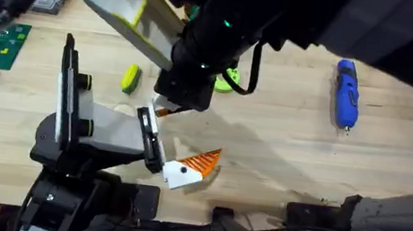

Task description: Pick up the gripper from the table and insert it into the empty holder that is missing its gripper. Then pick up a screw, insert it into the mounting hole, and use the screwdriver to tighten it. Finally, clean up the table by picking up the vegetable and placing it into the bucket.

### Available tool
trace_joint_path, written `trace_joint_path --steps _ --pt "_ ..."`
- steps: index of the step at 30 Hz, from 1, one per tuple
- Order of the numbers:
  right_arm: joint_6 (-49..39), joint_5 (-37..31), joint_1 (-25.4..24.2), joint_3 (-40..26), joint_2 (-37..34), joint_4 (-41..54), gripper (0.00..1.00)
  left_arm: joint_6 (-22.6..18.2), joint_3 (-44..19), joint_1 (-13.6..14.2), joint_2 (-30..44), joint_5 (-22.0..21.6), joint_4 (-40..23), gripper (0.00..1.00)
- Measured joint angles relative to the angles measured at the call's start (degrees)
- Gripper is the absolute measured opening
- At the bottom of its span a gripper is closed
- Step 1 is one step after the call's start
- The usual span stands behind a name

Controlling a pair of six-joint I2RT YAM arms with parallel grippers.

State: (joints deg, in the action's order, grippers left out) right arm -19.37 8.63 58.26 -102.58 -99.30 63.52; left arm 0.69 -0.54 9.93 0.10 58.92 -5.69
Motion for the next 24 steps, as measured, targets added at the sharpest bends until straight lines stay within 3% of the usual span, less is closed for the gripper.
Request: trace_joint_path --steps 24 --pt "0.0 0.0 0.0 0.9 0.0 -1.0 0.010 0.0 0.0 0.0 0.0 0.0 0.0 0.989"
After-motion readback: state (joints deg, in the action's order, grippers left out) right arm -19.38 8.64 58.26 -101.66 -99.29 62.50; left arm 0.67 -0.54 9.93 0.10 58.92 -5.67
